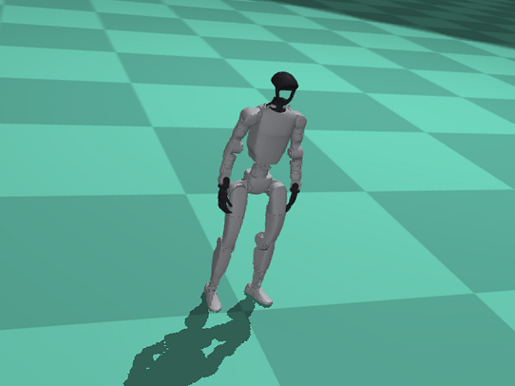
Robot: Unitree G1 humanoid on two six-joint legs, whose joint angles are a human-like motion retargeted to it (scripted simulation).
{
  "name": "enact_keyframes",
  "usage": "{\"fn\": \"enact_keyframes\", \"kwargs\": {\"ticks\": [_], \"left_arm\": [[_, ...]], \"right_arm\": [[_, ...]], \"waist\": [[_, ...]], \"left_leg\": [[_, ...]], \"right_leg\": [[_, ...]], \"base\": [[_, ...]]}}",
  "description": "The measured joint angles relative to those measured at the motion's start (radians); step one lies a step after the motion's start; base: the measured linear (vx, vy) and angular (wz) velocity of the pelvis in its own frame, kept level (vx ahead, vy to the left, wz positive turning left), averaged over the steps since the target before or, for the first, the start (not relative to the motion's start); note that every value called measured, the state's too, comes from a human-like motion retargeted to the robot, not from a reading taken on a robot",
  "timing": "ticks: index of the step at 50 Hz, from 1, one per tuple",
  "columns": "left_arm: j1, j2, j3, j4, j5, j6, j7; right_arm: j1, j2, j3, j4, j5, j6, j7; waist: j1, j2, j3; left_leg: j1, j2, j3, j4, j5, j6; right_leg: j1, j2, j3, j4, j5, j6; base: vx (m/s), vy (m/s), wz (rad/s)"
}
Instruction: Kungfu
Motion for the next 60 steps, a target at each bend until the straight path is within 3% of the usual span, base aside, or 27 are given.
{"fn": "enact_keyframes", "kwargs": {"ticks": [5, 9, 12, 15, 18, 19, 22, 27, 30, 32, 33, 36, 38, 40, 44, 50, 53, 55, 57, 58, 60], "left_arm": [[0.041, -0.003, 0.164, 0.006, -0.118, -0.092, -0.05], [0.03, 0.087, 0.165, 0.076, -0.207, -0.002, -0.204], [0.017, 0.15, 0.195, 0.117, -0.108, 0.047, -0.266], [0.027, 0.197, 0.244, 0.119, 0.019, 0.052, -0.238], [0.052, 0.234, 0.278, 0.1, 0.085, 0.031, -0.178], [0.065, 0.244, 0.289, 0.09, 0.093, 0.022, -0.162], [0.129, 0.264, 0.327, 0.039, 0.081, -0.006, -0.13], [0.24, 0.168, 0.463, -0.028, -0.059, -0.059, -0.078], [0.265, 0.086, 0.475, 0.006, -0.273, -0.103, -0.039], [0.28, 0.056, 0.455, 0.037, -0.378, -0.104, -0.059], [0.281, 0.044, 0.441, 0.055, -0.402, -0.093, -0.072], [0.272, 0.003, 0.418, 0.104, -0.345, -0.069, -0.071], [0.257, -0.019, 0.389, 0.125, -0.301, -0.069, -0.035], [0.254, -0.045, 0.365, 0.123, -0.283, -0.071, 0.013], [0.267, -0.078, 0.384, 0.092, -0.204, -0.126, 0.009], [0.295, -0.038, 0.421, 0.067, -0.05, -0.13, -0.013], [0.309, -0.021, 0.455, 0.073, -0.02, -0.115, 0.002], [0.318, -0.013, 0.485, 0.09, -0.029, -0.107, 0.016], [0.323, -0.003, 0.518, 0.121, -0.064, -0.097, 0.026], [0.329, 0.003, 0.536, 0.14, -0.086, -0.091, 0.027], [0.341, 0.02, 0.572, 0.191, -0.137, -0.075, 0.018]], "right_arm": [[-0.025, -0.067, 0.052, -0.002, -0.128, 0.045, 0.095], [-0.049, -0.124, 0.081, -0.017, -0.26, 0.088, 0.183], [-0.046, -0.145, 0.069, -0.027, -0.309, 0.077, 0.219], [-0.036, -0.151, 0.052, -0.022, -0.3, 0.06, 0.223], [-0.017, -0.145, 0.029, -0.007, -0.263, 0.05, 0.232], [-0.011, -0.143, 0.024, -0.002, -0.249, 0.05, 0.241], [-0.005, -0.147, 0.027, 0.017, -0.21, 0.061, 0.295], [-0.036, -0.177, 0.006, 0.014, -0.286, 0.165, 0.504], [-0.088, -0.18, -0.037, 0.009, -0.363, 0.224, 0.506], [-0.127, -0.169, -0.055, 0.026, -0.375, 0.227, 0.428], [-0.143, -0.163, -0.063, 0.035, -0.368, 0.221, 0.387], [-0.183, -0.14, -0.091, 0.062, -0.325, 0.207, 0.297], [-0.208, -0.12, -0.125, 0.073, -0.304, 0.212, 0.264], [-0.227, -0.096, -0.158, 0.078, -0.296, 0.221, 0.248], [-0.249, -0.057, -0.205, 0.096, -0.257, 0.227, 0.242], [-0.242, -0.017, -0.235, 0.147, -0.211, 0.222, 0.263], [-0.22, -0.002, -0.254, 0.169, -0.242, 0.209, 0.276], [-0.196, 0.008, -0.258, 0.184, -0.258, 0.194, 0.265], [-0.173, 0.019, -0.252, 0.209, -0.261, 0.183, 0.233], [-0.162, 0.025, -0.247, 0.224, -0.261, 0.178, 0.214], [-0.133, 0.041, -0.241, 0.257, -0.268, 0.172, 0.169]], "waist": [[-0.071, 0.004, -0.023], [-0.093, 0.012, -0.044], [-0.096, 0.019, -0.058], [-0.105, 0.022, -0.065], [-0.114, 0.012, -0.075], [-0.115, 0.012, -0.079], [-0.125, 0.014, -0.094], [-0.156, 0.021, -0.116], [-0.233, 0.031, -0.098], [-0.249, 0.011, -0.107], [-0.238, 0.002, -0.111], [-0.167, -0.029, -0.11], [-0.199, -0.001, -0.106], [-0.211, 0.018, -0.1], [-0.07, -0.023, -0.074], [0.039, -0.033, -0.039], [0.068, -0.04, -0.035], [0.094, -0.064, -0.039], [0.108, -0.118, -0.056], [0.111, -0.14, -0.069], [0.096, -0.181, -0.113]], "left_leg": [[0.003, 0.036, 0.059, 0.003, -0.011, -0.025], [0.019, 0.059, 0.14, -0.012, -0.016, -0.04], [0.034, 0.081, 0.199, -0.02, -0.015, -0.061], [0.047, 0.103, 0.246, -0.016, -0.013, -0.088], [0.065, 0.114, 0.292, -0.009, -0.009, -0.121], [0.073, 0.124, 0.308, -0.006, -0.006, -0.133], [0.089, 0.165, 0.348, 0.007, 0.01, -0.165], [0.072, 0.246, 0.386, 0.093, 0.108, -0.178], [0.037, 0.272, 0.288, 0.199, 0.188, -0.092], [-0.006, 0.252, 0.244, 0.299, 0.174, 0.029], [-0.02, 0.241, 0.234, 0.337, 0.14, 0.035], [-0.1, 0.16, 0.105, 0.455, 0.068, -0.008], [-0.195, 0.106, -0.071, 0.535, 0.023, -0.077], [-0.238, 0.068, -0.115, 0.546, -0.005, -0.099], [-0.3, -0.009, 0.071, 0.451, -0.012, -0.031], [-0.373, -0.043, 0.177, 0.234, 0.058, -0.055], [-0.382, -0.046, 0.26, 0.153, 0.079, -0.03], [-0.373, -0.048, 0.313, 0.124, 0.116, 0.017], [-0.375, -0.071, 0.305, 0.143, 0.155, 0.176], [-0.369, -0.079, 0.297, 0.156, 0.094, 0.195], [-0.377, -0.085, 0.245, 0.192, 0.045, 0.169]], "right_leg": [[0.024, -0.044, -0.086, -0.018, 0.047, -0.002], [0.027, -0.075, -0.16, -0.021, 0.091, -0.046], [0.034, -0.09, -0.206, -0.027, 0.106, -0.086], [0.052, -0.099, -0.259, -0.044, 0.112, -0.093], [0.075, -0.103, -0.314, -0.073, 0.03, -0.004], [0.085, -0.103, -0.355, -0.083, -0.006, -0.001], [0.108, -0.076, -0.442, -0.107, -0.097, -0.064], [0.09, -0.006, -0.283, -0.115, -0.184, -0.085], [0.095, 0.003, -0.271, -0.114, -0.21, -0.116], [0.086, -0.017, -0.234, -0.108, -0.221, -0.126], [0.08, -0.018, -0.213, -0.104, -0.225, -0.131], [0.073, -0.01, -0.129, -0.1, -0.225, -0.137], [0.089, 0.01, -0.178, -0.109, -0.23, -0.138], [0.105, 0.029, -0.202, -0.117, -0.232, -0.142], [0.122, 0.044, -0.082, -0.108, -0.225, -0.145], [0.202, 0.115, -0.034, -0.114, -0.23, -0.13], [0.248, 0.148, -0.031, -0.125, -0.225, -0.109], [0.274, 0.156, -0.015, -0.125, -0.21, -0.083], [0.28, 0.133, 0.013, -0.114, -0.181, -0.037], [0.282, 0.13, 0.032, -0.103, -0.16, -0.006], [0.277, 0.129, 0.075, -0.07, -0.084, 0.083]], "base": [[-0.16, -0.27, -0.79], [-0.12, -0.31, -1.04], [-0.09, -0.4, -1.0], [-0.09, -0.53, -0.75], [-0.05, -0.52, -0.67], [-0.06, -0.82, -0.71], [0.0, -0.61, -0.64], [-0.09, -0.84, -0.6], [-0.08, -0.62, -0.52], [0.06, -0.39, -1.21], [0.14, -0.43, -1.74], [0.16, -0.39, -1.9], [0.18, -0.27, -0.11], [0.3, -0.33, -0.19], [0.29, -0.18, -2.08], [0.47, -0.21, -0.86], [0.58, -0.18, -0.31], [0.83, -0.16, -0.45], [0.77, -0.18, -0.48], [0.77, -0.17, -0.43], [0.87, -0.33, -0.09]]}}
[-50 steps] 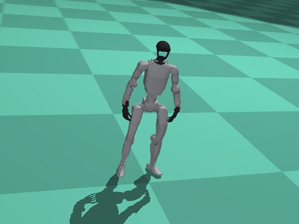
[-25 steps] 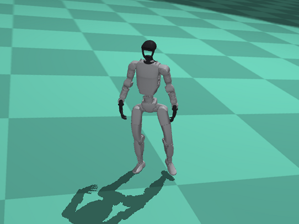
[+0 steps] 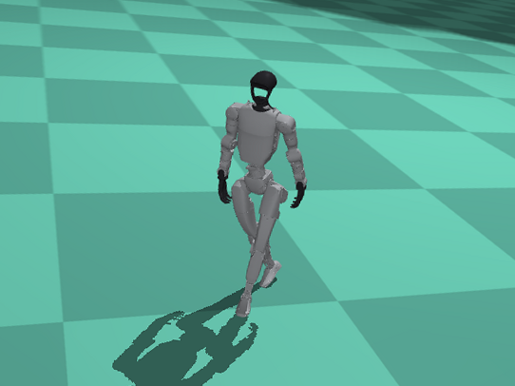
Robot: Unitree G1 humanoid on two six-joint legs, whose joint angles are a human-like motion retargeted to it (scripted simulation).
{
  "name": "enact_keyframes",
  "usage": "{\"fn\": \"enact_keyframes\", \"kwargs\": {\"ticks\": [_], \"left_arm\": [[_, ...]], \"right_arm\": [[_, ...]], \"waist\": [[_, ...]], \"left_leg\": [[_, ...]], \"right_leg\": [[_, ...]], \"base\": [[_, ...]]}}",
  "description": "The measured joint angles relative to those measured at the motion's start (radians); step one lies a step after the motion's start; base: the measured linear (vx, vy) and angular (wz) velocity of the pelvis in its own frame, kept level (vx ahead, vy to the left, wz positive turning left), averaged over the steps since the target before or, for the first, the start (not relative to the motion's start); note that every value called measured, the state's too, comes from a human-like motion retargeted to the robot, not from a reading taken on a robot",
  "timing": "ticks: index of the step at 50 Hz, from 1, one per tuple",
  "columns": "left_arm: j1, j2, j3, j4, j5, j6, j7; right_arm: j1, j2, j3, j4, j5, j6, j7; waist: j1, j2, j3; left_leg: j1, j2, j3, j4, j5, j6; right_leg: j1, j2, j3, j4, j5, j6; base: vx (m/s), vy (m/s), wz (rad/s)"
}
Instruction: Kungfu
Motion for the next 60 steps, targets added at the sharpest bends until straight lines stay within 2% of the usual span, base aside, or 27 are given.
{"fn": "enact_keyframes", "kwargs": {"ticks": [2, 5, 7, 11, 13, 17, 18, 20, 23, 25, 27, 28, 29, 32, 35, 37, 40, 45, 48, 53, 55, 57, 60], "left_arm": [[-0.033, 0.04, 0.037, 0.057, -0.049, 0.031, -0.024], [-0.106, 0.058, 0.038, 0.105, -0.121, 0.051, -0.001], [-0.161, 0.052, 0.013, 0.095, -0.18, 0.034, 0.037], [-0.267, 0.018, -0.033, -0.008, -0.198, 0.005, 0.012], [-0.317, 0.005, -0.066, -0.084, -0.167, -0.012, -0.061], [-0.415, -0.002, -0.17, -0.21, -0.118, -0.077, -0.195], [-0.434, -0.003, -0.197, -0.235, -0.105, -0.093, -0.217], [-0.476, 0.006, -0.239, -0.284, -0.072, -0.121, -0.253], [-0.526, 0.023, -0.281, -0.335, -0.012, -0.154, -0.272], [-0.551, 0.029, -0.297, -0.348, 0.031, -0.172, -0.265], [-0.563, 0.03, -0.305, -0.341, 0.068, -0.178, -0.244], [-0.563, 0.029, -0.306, -0.332, 0.085, -0.176, -0.231], [-0.559, 0.026, -0.304, -0.32, 0.098, -0.172, -0.218], [-0.532, 0.013, -0.29, -0.259, 0.116, -0.154, -0.169], [-0.496, 0.0, -0.265, -0.154, 0.088, -0.13, -0.107], [-0.47, 0.004, -0.255, -0.073, 0.052, -0.107, -0.087], [-0.428, 0.025, -0.253, 0.042, 0.014, -0.074, -0.035], [-0.321, 0.027, -0.188, 0.149, -0.006, -0.03, 0.178], [-0.236, -0.003, -0.137, 0.15, -0.061, -0.037, 0.214], [-0.129, -0.037, -0.105, 0.149, -0.112, -0.035, 0.158], [-0.105, -0.042, -0.095, 0.15, -0.089, -0.026, 0.161], [-0.1, -0.045, -0.092, 0.15, -0.073, -0.016, 0.172], [-0.123, -0.047, -0.101, 0.15, -0.081, -0.007, 0.167]], "right_arm": [[0.012, 0.028, -0.006, 0.022, 0.005, -0.008, -0.052], [0.032, 0.024, -0.024, 0.039, 0.065, -0.073, -0.094], [0.05, 0.009, -0.019, 0.026, 0.107, -0.111, -0.093], [0.089, 0.009, -0.072, -0.018, 0.075, -0.099, -0.122], [0.098, 0.018, -0.111, -0.023, 0.063, -0.099, -0.146], [0.104, 0.01, -0.134, -0.004, 0.134, -0.119, -0.164], [0.107, 0.005, -0.137, -0.001, 0.147, -0.117, -0.163], [0.104, 0.006, -0.145, -0.001, 0.161, -0.11, -0.158], [0.098, 0.007, -0.139, -0.01, 0.173, -0.111, -0.157], [0.092, 0.007, -0.128, -0.016, 0.174, -0.116, -0.162], [0.085, 0.007, -0.117, -0.02, 0.154, -0.116, -0.168], [0.08, 0.008, -0.113, -0.02, 0.138, -0.112, -0.168], [0.075, 0.008, -0.112, -0.022, 0.117, -0.104, -0.166], [0.059, 0.009, -0.117, -0.036, 0.029, -0.049, -0.153], [0.037, -0.004, -0.101, -0.059, -0.108, 0.046, -0.117], [0.024, -0.02, -0.086, -0.076, -0.199, 0.074, -0.074], [0.013, -0.042, -0.07, -0.114, -0.276, 0.064, -0.043], [0.015, -0.066, -0.081, -0.149, -0.274, 0.047, -0.114], [0.003, -0.078, -0.105, -0.128, -0.221, 0.043, -0.139], [0.018, -0.079, -0.144, -0.088, -0.057, 0.049, -0.095], [0.032, -0.067, -0.165, -0.064, 0.026, 0.041, -0.065], [0.038, -0.054, -0.175, -0.036, 0.111, 0.04, -0.028], [0.038, -0.033, -0.172, 0.0, 0.218, 0.054, 0.027]], "waist": [[-0.081, -0.002, -0.059], [-0.119, 0.045, -0.078], [-0.101, 0.081, -0.087], [-0.087, 0.13, -0.108], [-0.095, 0.153, -0.096], [-0.147, 0.186, -0.053], [-0.169, 0.187, -0.04], [-0.196, 0.192, -0.028], [-0.224, 0.194, -0.009], [-0.243, 0.191, 0.008], [-0.258, 0.186, 0.016], [-0.252, 0.187, 0.012], [-0.239, 0.188, 0.007], [-0.174, 0.179, -0.009], [-0.177, 0.183, -0.004], [-0.179, 0.181, 0.0], [-0.196, 0.18, 0.012], [-0.168, 0.183, 0.02], [-0.182, 0.203, 0.032], [-0.169, 0.224, 0.027], [-0.16, 0.227, 0.016], [-0.169, 0.233, 0.012], [-0.186, 0.234, 0.019]], "left_leg": [[-0.075, 0.083, -0.064, 0.082, -0.001, -0.083], [-0.028, 0.147, -0.1, 0.078, -0.007, -0.154], [-0.003, 0.189, -0.102, 0.07, -0.007, -0.172], [0.048, 0.198, -0.124, 0.028, -0.026, -0.163], [0.112, 0.164, -0.155, -0.014, -0.041, -0.149], [0.254, 0.071, -0.23, -0.074, -0.069, -0.115], [0.291, 0.038, -0.251, -0.087, -0.073, -0.103], [0.32, 0.018, -0.292, -0.093, -0.073, -0.1], [0.347, 0.002, -0.369, -0.091, -0.075, -0.104], [0.369, -0.014, -0.434, -0.09, -0.077, -0.107], [0.379, -0.025, -0.498, -0.081, -0.082, -0.111], [0.376, -0.021, -0.518, -0.075, -0.085, -0.114], [0.37, -0.014, -0.532, -0.068, -0.088, -0.117], [0.348, 0.008, -0.541, -0.051, -0.08, -0.13], [0.327, 0.017, -0.598, -0.038, -0.041, -0.151], [0.307, 0.029, -0.6, -0.029, -0.017, -0.169], [0.272, 0.054, -0.545, -0.004, 0.0, -0.211], [0.284, 0.097, -0.292, -0.024, -0.034, -0.244], [0.309, 0.082, -0.272, -0.025, -0.041, -0.251], [0.364, 0.049, -0.215, -0.05, -0.072, -0.223], [0.396, 0.053, -0.137, -0.098, -0.091, -0.181], [0.412, 0.047, -0.146, -0.133, -0.093, -0.154], [0.394, 0.04, -0.231, -0.125, -0.095, -0.164]], "right_leg": [[-0.075, 0.106, -0.067, 0.06, 0.129, 0.0], [-0.173, 0.207, -0.245, 0.217, 0.245, 0.0], [-0.236, 0.205, -0.356, 0.337, 0.269, 0.0], [-0.34, 0.07, -0.472, 0.485, 0.15, 0.0], [-0.359, 0.019, -0.459, 0.481, 0.095, 0.0], [-0.352, -0.075, -0.324, 0.372, 0.004, -0.003], [-0.344, -0.119, -0.289, 0.35, -0.022, -0.012], [-0.353, -0.152, -0.219, 0.278, -0.042, -0.072], [-0.358, -0.169, -0.076, 0.152, 0.007, -0.142], [-0.345, -0.162, 0.057, 0.074, 0.071, -0.133], [-0.321, -0.143, 0.183, 0.033, 0.092, -0.087], [-0.314, -0.137, 0.196, 0.045, 0.056, -0.069], [-0.308, -0.144, 0.147, 0.052, 0.027, -0.08], [-0.288, -0.161, -0.057, 0.044, -0.014, -0.18], [-0.263, -0.138, -0.075, 0.013, -0.025, -0.202], [-0.241, -0.14, -0.104, -0.014, -0.041, -0.199], [-0.218, -0.138, -0.155, -0.044, -0.061, -0.213], [-0.221, -0.126, -0.218, -0.058, -0.077, -0.232], [-0.217, -0.118, -0.254, -0.051, -0.086, -0.234], [-0.205, -0.096, -0.265, -0.061, -0.095, -0.243], [-0.202, -0.088, -0.272, -0.064, -0.098, -0.245], [-0.196, -0.084, -0.298, -0.065, -0.102, -0.243], [-0.184, -0.087, -0.335, -0.066, -0.101, -0.239]], "base": [[0.55, -1.02, 0.88], [0.27, -0.89, 0.53], [0.55, -0.25, -0.36], [0.68, 0.32, 0.23], [0.68, 0.34, 1.31], [0.63, 0.25, 1.99], [0.45, 0.12, 2.2], [0.35, -0.13, 1.92], [0.22, -0.26, 1.7], [0.21, -0.38, 1.8], [0.18, -0.42, 1.62], [0.15, -0.43, 1.13], [0.14, -0.44, 0.83], [0.08, -0.43, 0.37], [-0.01, -0.39, 1.15], [-0.09, -0.31, 1.25], [-0.13, -0.32, 1.23], [-0.12, -0.16, 0.73], [-0.13, -0.01, 0.78], [-0.03, 0.06, 0.4], [0.01, 0.07, 0.48], [-0.02, 0.08, 0.8], [-0.08, 0.17, 0.72]]}}
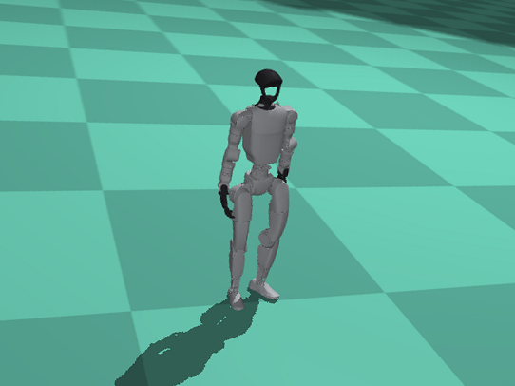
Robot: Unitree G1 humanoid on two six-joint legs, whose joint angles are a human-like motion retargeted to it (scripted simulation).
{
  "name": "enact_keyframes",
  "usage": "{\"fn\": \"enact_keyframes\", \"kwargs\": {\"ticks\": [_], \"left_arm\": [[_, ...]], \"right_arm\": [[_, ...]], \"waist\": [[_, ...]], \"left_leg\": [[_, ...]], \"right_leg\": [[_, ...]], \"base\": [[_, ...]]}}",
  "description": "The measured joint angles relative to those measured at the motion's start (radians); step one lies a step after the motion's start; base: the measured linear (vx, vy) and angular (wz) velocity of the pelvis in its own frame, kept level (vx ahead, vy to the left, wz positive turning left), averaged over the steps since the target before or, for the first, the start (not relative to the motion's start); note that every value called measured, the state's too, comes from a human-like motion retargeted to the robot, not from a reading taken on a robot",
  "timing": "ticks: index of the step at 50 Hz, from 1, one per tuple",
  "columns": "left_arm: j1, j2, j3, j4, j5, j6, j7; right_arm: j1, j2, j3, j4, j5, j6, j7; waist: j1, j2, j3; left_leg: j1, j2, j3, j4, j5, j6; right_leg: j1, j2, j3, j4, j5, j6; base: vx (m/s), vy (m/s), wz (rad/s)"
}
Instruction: Kungfu
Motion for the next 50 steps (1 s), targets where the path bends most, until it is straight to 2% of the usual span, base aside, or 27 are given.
{"fn": "enact_keyframes", "kwargs": {"ticks": [6, 8, 12, 17, 20, 23, 30, 35, 41, 42, 43, 45, 47, 50], "left_arm": [[-0.1, -0.016, -0.043, -0.053, -0.04, -0.029, -0.028], [-0.128, -0.023, -0.051, -0.094, -0.046, -0.043, -0.047], [-0.187, -0.008, -0.09, -0.157, -0.04, -0.065, -0.103], [-0.274, 0.061, -0.137, -0.148, 0.09, -0.048, -0.16], [-0.31, 0.085, -0.157, -0.146, 0.163, -0.039, -0.156], [-0.32, 0.096, -0.158, -0.166, 0.19, -0.044, -0.166], [-0.267, 0.09, -0.119, -0.198, 0.149, -0.065, -0.197], [-0.222, 0.088, -0.099, -0.137, 0.115, -0.036, -0.212], [-0.152, 0.091, -0.06, -0.076, 0.166, 0.007, -0.177], [-0.137, 0.09, -0.051, -0.074, 0.175, 0.01, -0.171], [-0.123, 0.089, -0.042, -0.073, 0.183, 0.011, -0.166], [-0.096, 0.086, -0.023, -0.073, 0.192, 0.012, -0.163], [-0.082, 0.092, -0.007, -0.067, 0.196, 0.016, -0.167], [-0.083, 0.098, -0.001, -0.045, 0.189, 0.025, -0.159]], "right_arm": [[0.022, 0.039, 0.033, 0.003, 0.057, -0.024, 0.017], [0.016, 0.042, 0.059, -0.003, 0.052, -0.068, -0.045], [-0.012, 0.043, 0.086, -0.027, 0.07, -0.142, -0.13], [-0.022, 0.033, 0.089, -0.072, 0.026, -0.088, -0.072], [-0.022, 0.021, 0.092, -0.08, -0.034, -0.088, -0.069], [-0.03, 0.014, 0.102, -0.07, -0.086, -0.089, -0.104], [-0.038, 0.026, 0.096, -0.049, -0.167, -0.075, -0.25], [-0.02, 0.031, 0.076, -0.044, -0.185, -0.163, -0.321], [-0.004, 0.046, 0.037, 0.013, -0.041, -0.254, -0.266], [-0.003, 0.049, 0.03, 0.03, -0.011, -0.258, -0.249], [-0.002, 0.051, 0.024, 0.046, 0.017, -0.257, -0.233], [0.005, 0.057, 0.014, 0.073, 0.055, -0.243, -0.208], [0.012, 0.06, -0.004, 0.101, 0.057, -0.219, -0.179], [0.034, 0.065, -0.044, 0.119, 0.004, -0.159, -0.135]], "waist": [[0.026, -0.025, 0.014], [0.023, -0.029, 0.012], [-0.001, -0.031, 0.02], [-0.011, -0.035, 0.018], [-0.024, -0.032, 0.021], [-0.038, -0.033, 0.027], [-0.027, -0.053, 0.044], [-0.032, -0.045, 0.047], [-0.042, -0.06, 0.022], [-0.04, -0.063, 0.017], [-0.035, -0.062, 0.012], [-0.023, -0.055, 0.005], [-0.011, -0.066, -0.009], [0.018, -0.071, -0.051]], "left_leg": [[0.009, -0.02, 0.003, -0.037, 0.0, 0.057], [-0.001, -0.014, 0.0, -0.042, -0.002, 0.061], [-0.01, -0.014, -0.009, -0.045, -0.002, 0.077], [-0.001, -0.008, -0.003, -0.05, 0.003, 0.08], [0.007, -0.006, -0.017, -0.046, 0.0, 0.083], [0.016, -0.009, -0.033, -0.039, -0.009, 0.084], [0.062, -0.014, -0.012, -0.044, -0.026, 0.081], [0.085, 0.004, -0.001, -0.054, -0.029, 0.07], [0.092, 0.011, 0.001, -0.058, -0.038, 0.045], [0.092, 0.015, 0.002, -0.058, -0.04, 0.038], [0.093, 0.025, 0.003, -0.058, -0.041, 0.03], [0.099, 0.05, 0.005, -0.059, -0.042, 0.011], [0.098, 0.054, 0.011, -0.058, -0.041, -0.002], [0.071, 0.08, 0.03, -0.054, -0.029, -0.027]], "right_leg": [[0.002, 0.004, -0.035, 0.029, -0.003, -0.009], [-0.034, -0.011, -0.029, 0.083, 0.001, 0.015], [-0.12, -0.022, 0.022, 0.208, 0.062, 0.11], [-0.162, -0.038, 0.076, 0.247, 0.083, 0.14], [-0.164, -0.078, 0.087, 0.201, 0.116, 0.119], [-0.157, -0.135, 0.063, 0.136, 0.199, 0.109], [-0.173, -0.235, 0.05, 0.031, 0.332, 0.196], [-0.179, -0.263, 0.044, 0.03, 0.361, 0.205], [-0.166, -0.261, 0.034, 0.034, 0.358, 0.219], [-0.161, -0.253, 0.033, 0.037, 0.344, 0.211], [-0.156, -0.238, 0.029, 0.042, 0.308, 0.176], [-0.137, -0.206, -0.018, 0.037, 0.267, 0.072], [-0.116, -0.212, -0.099, -0.009, 0.282, 0.07], [-0.134, -0.181, -0.031, 0.001, 0.225, 0.075]], "base": [[-0.06, 0.16, 0.27], [-0.07, 0.14, 0.06], [-0.09, 0.12, 0.01], [-0.04, 0.04, -0.02], [0.01, 0.02, 0.06], [0.0, 0.0, 0.0], [0.05, -0.08, -0.29], [0.07, -0.15, -0.2], [0.12, -0.28, -0.03], [0.14, -0.34, -0.03], [0.14, -0.36, -0.07], [0.15, -0.38, -0.06], [0.2, -0.43, 0.14], [0.18, -0.43, 0.22]]}}
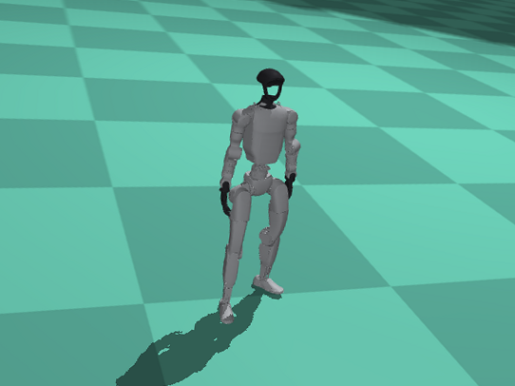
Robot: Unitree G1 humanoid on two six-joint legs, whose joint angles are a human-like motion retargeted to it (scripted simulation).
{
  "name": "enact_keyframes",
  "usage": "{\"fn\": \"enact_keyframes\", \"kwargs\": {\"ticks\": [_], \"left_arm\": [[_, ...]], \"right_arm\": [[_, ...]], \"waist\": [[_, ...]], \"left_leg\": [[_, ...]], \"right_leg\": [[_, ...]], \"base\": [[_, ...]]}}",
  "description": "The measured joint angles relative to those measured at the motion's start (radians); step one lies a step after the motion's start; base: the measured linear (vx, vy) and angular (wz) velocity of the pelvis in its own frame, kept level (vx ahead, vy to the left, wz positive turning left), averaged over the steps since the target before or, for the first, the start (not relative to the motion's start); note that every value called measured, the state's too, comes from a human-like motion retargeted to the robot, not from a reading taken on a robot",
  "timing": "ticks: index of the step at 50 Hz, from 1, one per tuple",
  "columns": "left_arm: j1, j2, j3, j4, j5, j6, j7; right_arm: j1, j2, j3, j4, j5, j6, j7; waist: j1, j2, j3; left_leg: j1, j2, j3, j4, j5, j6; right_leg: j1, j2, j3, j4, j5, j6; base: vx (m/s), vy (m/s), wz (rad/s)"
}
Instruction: Kungfu
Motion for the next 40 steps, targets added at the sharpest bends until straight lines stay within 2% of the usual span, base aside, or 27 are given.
{"fn": "enact_keyframes", "kwargs": {"ticks": [3, 7, 10, 17, 21, 25, 29, 33, 35, 38, 40], "left_arm": [[-0.033, -0.025, -0.006, 0.018, -0.056, -0.058, 0.07], [-0.07, -0.059, -0.075, 0.0, -0.188, -0.154, 0.214], [-0.103, -0.076, -0.131, -0.038, -0.2, -0.183, 0.237], [-0.218, -0.095, -0.281, -0.154, -0.058, -0.195, 0.022], [-0.254, -0.119, -0.325, -0.198, 0.06, -0.222, -0.043], [-0.27, -0.148, -0.337, -0.212, 0.209, -0.264, 0.029], [-0.276, -0.135, -0.339, -0.206, 0.347, -0.301, 0.131], [-0.265, -0.092, -0.317, -0.156, 0.401, -0.275, 0.176], [-0.248, -0.067, -0.285, -0.109, 0.379, -0.25, 0.194], [-0.204, -0.024, -0.219, -0.035, 0.292, -0.194, 0.177], [-0.176, 0.006, -0.171, 0.007, 0.209, -0.146, 0.144]], "right_arm": [[0.0, -0.015, -0.019, -0.017, -0.042, 0.041, 0.047], [-0.014, -0.056, 0.001, -0.047, -0.086, 0.116, 0.066], [-0.018, -0.082, 0.015, -0.065, -0.129, 0.163, 0.082], [-0.059, -0.137, 0.03, -0.09, -0.206, 0.169, 0.064], [-0.082, -0.151, 0.011, -0.138, -0.287, 0.187, 0.045], [-0.092, -0.152, 0.012, -0.205, -0.274, 0.173, 0.016], [-0.109, -0.148, 0.023, -0.245, -0.208, 0.116, 0.016], [-0.124, -0.14, 0.035, -0.268, -0.219, 0.087, 0.081], [-0.127, -0.136, 0.049, -0.268, -0.258, 0.068, 0.105], [-0.129, -0.13, 0.07, -0.238, -0.329, 0.021, 0.093], [-0.126, -0.126, 0.081, -0.214, -0.367, -0.009, 0.059]], "waist": [[0.035, 0.009, 0.005], [-0.025, 0.056, 0.0], [-0.039, 0.071, -0.008], [0.025, 0.039, 0.013], [0.041, 0.022, 0.015], [0.039, 0.007, 0.024], [0.07, -0.014, 0.064], [0.085, -0.014, 0.096], [0.082, -0.002, 0.098], [0.041, 0.051, 0.099], [0.006, 0.077, 0.105]], "left_leg": [[-0.011, 0.032, 0.009, 0.004, 0.018, -0.032], [-0.055, 0.061, -0.066, 0.015, 0.049, -0.045], [-0.075, 0.071, -0.103, 0.014, 0.074, -0.053], [-0.099, 0.062, -0.132, 0.036, 0.085, -0.053], [-0.114, 0.042, -0.14, 0.064, 0.061, -0.041], [-0.153, 0.009, -0.152, 0.128, 0.031, -0.013], [-0.146, -0.026, -0.125, 0.159, -0.003, -0.001], [-0.13, -0.05, -0.083, 0.157, -0.024, 0.029], [-0.132, -0.052, -0.061, 0.154, -0.026, 0.043], [-0.125, -0.036, -0.074, 0.126, -0.007, 0.061], [-0.117, -0.036, -0.091, 0.098, 0.011, 0.069]], "right_leg": [[-0.006, 0.024, 0.011, 0.006, -0.031, -0.021], [0.015, 0.047, -0.035, 0.001, -0.067, -0.035], [0.026, 0.056, -0.047, -0.002, -0.084, -0.035], [0.043, 0.036, -0.084, 0.002, -0.089, -0.029], [0.043, 0.001, -0.094, 0.007, -0.074, -0.015], [0.039, -0.059, -0.117, 0.013, -0.045, 0.003], [0.039, -0.108, -0.113, 0.007, 0.003, 0.013], [0.02, -0.136, -0.068, 0.016, 0.037, -0.002], [0.004, -0.128, -0.032, 0.024, 0.009, -0.035], [-0.001, -0.08, 0.016, 0.037, -0.036, -0.102], [-0.004, -0.046, 0.068, 0.051, -0.075, -0.072]], "base": [[-0.03, -0.21, 0.14], [0.05, -0.18, 0.89], [0.04, -0.05, 0.67], [-0.02, 0.06, 0.31], [0.02, 0.25, 0.11], [-0.03, 0.38, 0.17], [-0.07, 0.46, -0.31], [-0.05, 0.41, -0.51], [-0.04, 0.52, -0.51], [-0.06, 0.35, -0.05], [-0.08, 0.23, 0.23]]}}
